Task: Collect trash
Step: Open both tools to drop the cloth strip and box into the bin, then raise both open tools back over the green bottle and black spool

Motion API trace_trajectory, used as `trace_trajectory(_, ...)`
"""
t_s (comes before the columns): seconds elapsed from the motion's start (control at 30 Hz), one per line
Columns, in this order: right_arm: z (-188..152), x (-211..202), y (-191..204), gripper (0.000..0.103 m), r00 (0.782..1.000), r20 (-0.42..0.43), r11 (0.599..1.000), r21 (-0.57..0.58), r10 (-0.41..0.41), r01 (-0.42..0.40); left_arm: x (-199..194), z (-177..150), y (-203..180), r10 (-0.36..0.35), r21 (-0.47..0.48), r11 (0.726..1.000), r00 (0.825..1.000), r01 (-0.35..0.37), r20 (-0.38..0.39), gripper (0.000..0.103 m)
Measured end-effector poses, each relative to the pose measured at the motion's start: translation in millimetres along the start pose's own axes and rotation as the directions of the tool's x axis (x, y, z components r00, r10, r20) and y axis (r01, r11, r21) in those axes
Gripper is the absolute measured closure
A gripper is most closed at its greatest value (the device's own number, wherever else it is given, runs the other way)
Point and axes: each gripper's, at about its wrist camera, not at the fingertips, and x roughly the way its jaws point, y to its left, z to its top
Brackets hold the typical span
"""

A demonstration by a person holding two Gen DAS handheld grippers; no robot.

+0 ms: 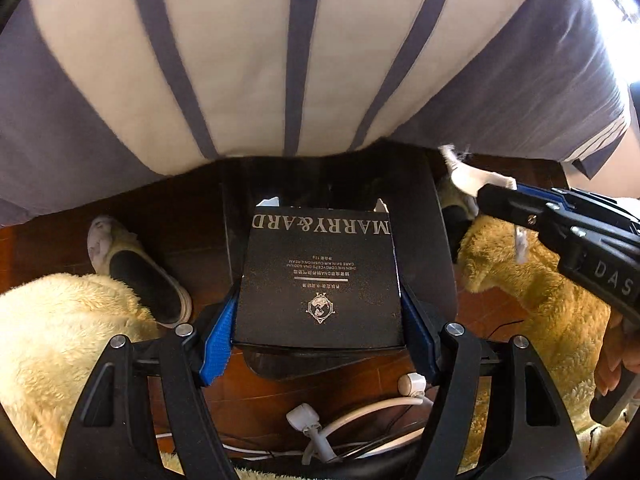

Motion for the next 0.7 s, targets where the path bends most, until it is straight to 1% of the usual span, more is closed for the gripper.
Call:
trace_trajectory(0.13, -0.5, 12.9, 2.2, 0.086, 0.999, -0.030, 1.000, 0.010, 0.011, -0.010, 8.6, 2.3, -1.3, -0.002, 0.011, 1.000, 1.000, 0.003, -0.023, 0.035)
trace_trajectory(0.2, 1.4, 15.5, 0.7, 0.084, 0.999, -0.034, 1.000, 0.012, 0.014, -0.013, 12.5, 3.9, -1.3, -0.012, 0.007, 1.000, 0.999, 0.012, -0.035, 0.035)
trace_trajectory(0.43, 7.3, 15.7, 6.4, 0.084, 0.999, -0.031, 1.000, 0.007, 0.026, -0.026, 11.1, 11.3, -3.5, -0.023, 0.002, 1.000, 0.999, 0.023, -0.043, 0.035)
trace_trajectory(0.47, 7.6, 15.4, 6.4, 0.083, 0.999, -0.029, 1.000, 0.009, 0.024, -0.024, 10.8, 11.5, -3.4, -0.021, 0.002, 1.000, 0.999, 0.021, -0.043, 0.034)
trace_trajectory(0.5, 7.7, 13.8, 6.4, 0.082, 0.999, -0.025, 1.000, 0.012, 0.026, -0.026, 10.0, 11.7, -3.1, -0.018, 0.002, 1.000, 0.999, 0.018, -0.041, 0.028)
trace_trajectory(0.53, 8.0, 13.4, 5.7, 0.077, 0.999, -0.021, 1.000, 0.015, 0.028, -0.028, 8.5, 11.9, -3.5, -0.015, 0.003, 1.000, 0.999, 0.015, -0.038, 0.023)
trace_trajectory(0.57, 8.4, 11.9, 4.6, 0.070, 0.999, -0.015, 0.999, 0.019, 0.030, -0.030, 6.6, 11.8, -4.1, -0.012, 0.005, 1.000, 0.999, 0.013, -0.033, 0.022)
trace_trajectory(0.63, 9.4, 8.9, 4.6, 0.063, 1.000, -0.002, 0.999, 0.026, 0.031, -0.031, 2.4, 11.8, -5.2, -0.011, 0.007, 1.000, 1.000, 0.011, -0.024, 0.017)
trace_trajectory(0.7, 9.9, 4.3, 3.7, 0.059, 1.000, 0.013, 0.999, 0.031, 0.028, -0.028, -3.7, 11.6, -7.0, -0.004, 0.010, 1.000, 1.000, 0.005, -0.010, 0.014)
